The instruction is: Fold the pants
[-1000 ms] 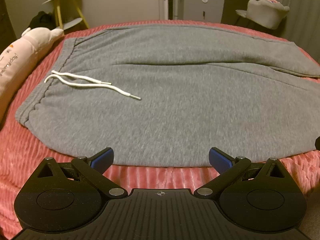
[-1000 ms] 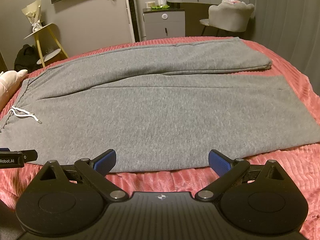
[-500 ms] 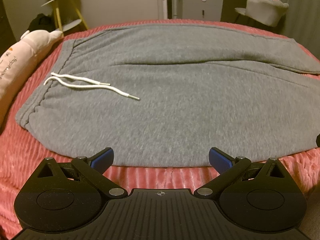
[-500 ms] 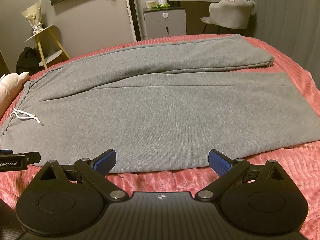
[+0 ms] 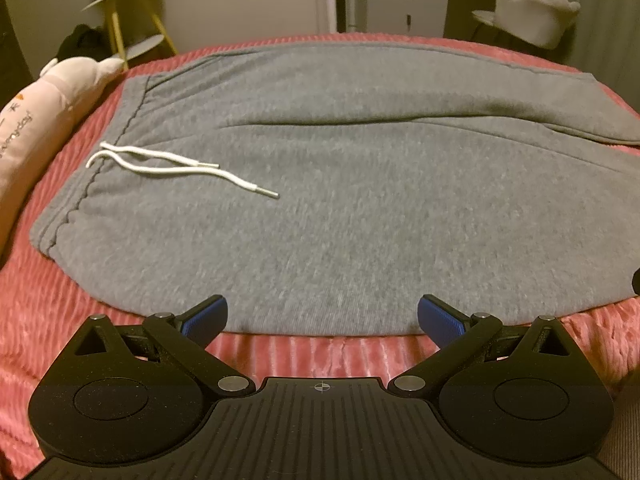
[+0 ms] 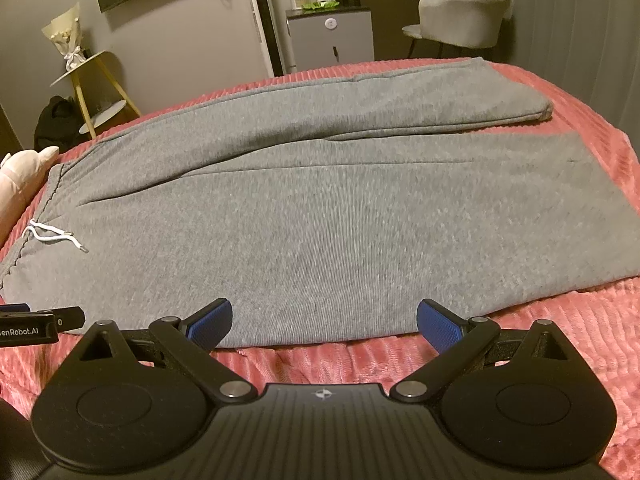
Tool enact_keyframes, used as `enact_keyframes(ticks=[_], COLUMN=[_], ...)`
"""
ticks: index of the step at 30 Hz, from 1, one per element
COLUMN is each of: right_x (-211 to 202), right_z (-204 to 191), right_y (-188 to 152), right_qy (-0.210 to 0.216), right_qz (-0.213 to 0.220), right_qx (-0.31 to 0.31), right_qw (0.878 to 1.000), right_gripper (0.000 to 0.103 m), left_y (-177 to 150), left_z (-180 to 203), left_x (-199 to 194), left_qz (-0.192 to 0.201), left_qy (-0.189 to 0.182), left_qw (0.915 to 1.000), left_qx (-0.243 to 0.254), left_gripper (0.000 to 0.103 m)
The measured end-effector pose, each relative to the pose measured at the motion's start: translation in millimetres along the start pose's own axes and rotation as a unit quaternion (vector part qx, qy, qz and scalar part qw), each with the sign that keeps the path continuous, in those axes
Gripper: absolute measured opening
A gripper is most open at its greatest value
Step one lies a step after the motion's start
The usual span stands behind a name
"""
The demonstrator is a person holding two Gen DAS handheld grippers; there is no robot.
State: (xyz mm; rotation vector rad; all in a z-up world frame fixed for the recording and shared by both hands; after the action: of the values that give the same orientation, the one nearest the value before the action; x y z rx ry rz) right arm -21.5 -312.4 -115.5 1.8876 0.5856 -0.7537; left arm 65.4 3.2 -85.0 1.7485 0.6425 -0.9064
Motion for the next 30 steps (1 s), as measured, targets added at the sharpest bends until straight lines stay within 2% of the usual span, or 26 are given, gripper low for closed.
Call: enact_keyframes(ticks=[13,21,24,27,30], right_x=[4.8,19.3,32.2,52.8,85.9], right_z=[3.4,12.0,17.4,33.4,61.0], right_y=[3.4,15.1,25.8,49.9,75.2], right_qy=[0.013,0.046,0.051,0.016,-0.070], right_qz=[-0.014,-0.042,-0.052,-0.037,-0.018], right_qx=[0.011,0.060,0.073,0.077,0.057], right_qw=[1.000,0.996,0.995,0.996,0.996], right_gripper=[0.099,0.099,0.099,0.099,0.099], left_y=[1.9,6.7,19.4,46.3,84.0], left_z=[-1.6,-7.0,-9.3,-19.0,-37.3], left_x=[-2.7,0.5,1.7,7.9,19.0], left_qz=[-0.001,-0.009,-0.005,0.003,0.022], left_qy=[0.006,0.014,0.024,0.041,0.060], left_qw=[1.0000,0.9998,0.9997,0.9990,0.9960], left_qx=[-0.001,-0.012,-0.008,-0.019,-0.061], left_gripper=[0.103,0.103,0.103,0.103,0.103])
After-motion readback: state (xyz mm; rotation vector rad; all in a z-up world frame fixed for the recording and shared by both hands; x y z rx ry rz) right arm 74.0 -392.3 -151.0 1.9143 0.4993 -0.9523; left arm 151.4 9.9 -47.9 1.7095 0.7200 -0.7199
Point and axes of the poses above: each gripper's, at about its wrist camera, not at the fingertips, and x roughly the way its jaws point, z to its right, y to its top, the point moved 9 cm from there along x, roughly the way its jaws point, and after that the axes turned 15 degrees about x, right-handed, at the moved point
